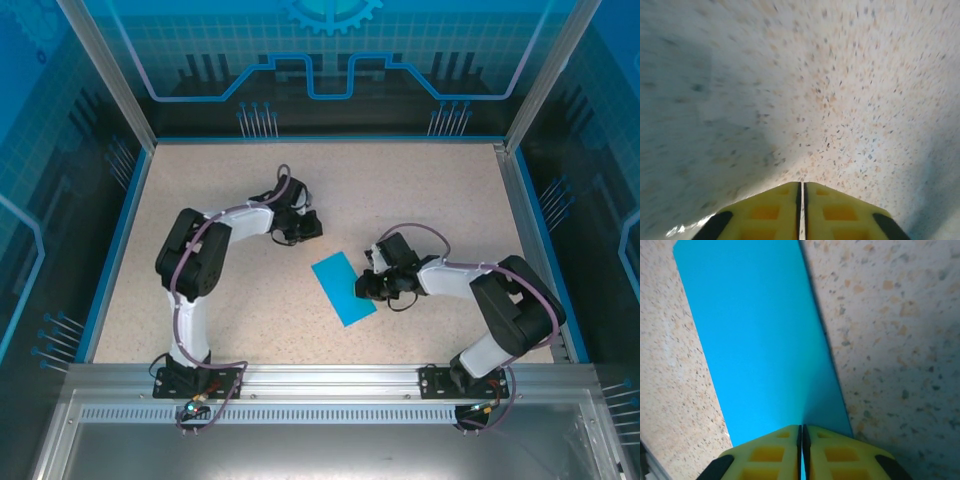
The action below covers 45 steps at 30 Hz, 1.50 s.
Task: Fold a paper plane with a square sheet of paper (pick it up from the middle)
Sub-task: First fold in half a square sheet of paper at the center of the table, then rotate the square sheet of paper at the center of the table.
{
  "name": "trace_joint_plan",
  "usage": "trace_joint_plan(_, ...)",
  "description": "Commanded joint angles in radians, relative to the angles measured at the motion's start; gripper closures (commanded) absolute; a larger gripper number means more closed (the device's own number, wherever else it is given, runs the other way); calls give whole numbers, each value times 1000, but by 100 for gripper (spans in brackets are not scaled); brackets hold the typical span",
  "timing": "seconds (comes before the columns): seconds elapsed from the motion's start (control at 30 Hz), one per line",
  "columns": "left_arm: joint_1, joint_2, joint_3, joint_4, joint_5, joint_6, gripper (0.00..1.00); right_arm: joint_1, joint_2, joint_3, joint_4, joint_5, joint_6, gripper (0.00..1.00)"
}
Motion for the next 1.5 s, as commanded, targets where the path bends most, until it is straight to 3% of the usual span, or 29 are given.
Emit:
trace_joint_plan(0.0,2,-150,-39,-38,-35,7,77,75,-25,68,-213,137,-8,83)
trace_joint_plan(0.17,18,-329,-161,-56,-108,-52,62,189,-27,206,-348,352,-40,72)
trace_joint_plan(0.3,59,-452,-265,-91,-164,-109,49,258,21,260,-435,421,-56,71)
trace_joint_plan(0.47,87,-568,-355,-126,-236,-146,37,311,43,264,-492,434,-39,71)
trace_joint_plan(0.7,96,-641,-424,-134,-290,-162,21,356,81,251,-455,322,-23,72)
trace_joint_plan(0.87,99,-664,-445,-136,-300,-166,14,365,170,287,-373,246,3,75)
trace_joint_plan(1.2,100,-732,-479,-178,-293,-183,7,359,361,531,-371,303,104,78)
trace_joint_plan(1.33,100,-751,-498,-189,-274,-201,5,347,299,586,-367,343,93,78)
trace_joint_plan(1.47,100,-764,-517,-187,-226,-207,5,284,229,567,-325,348,105,66)
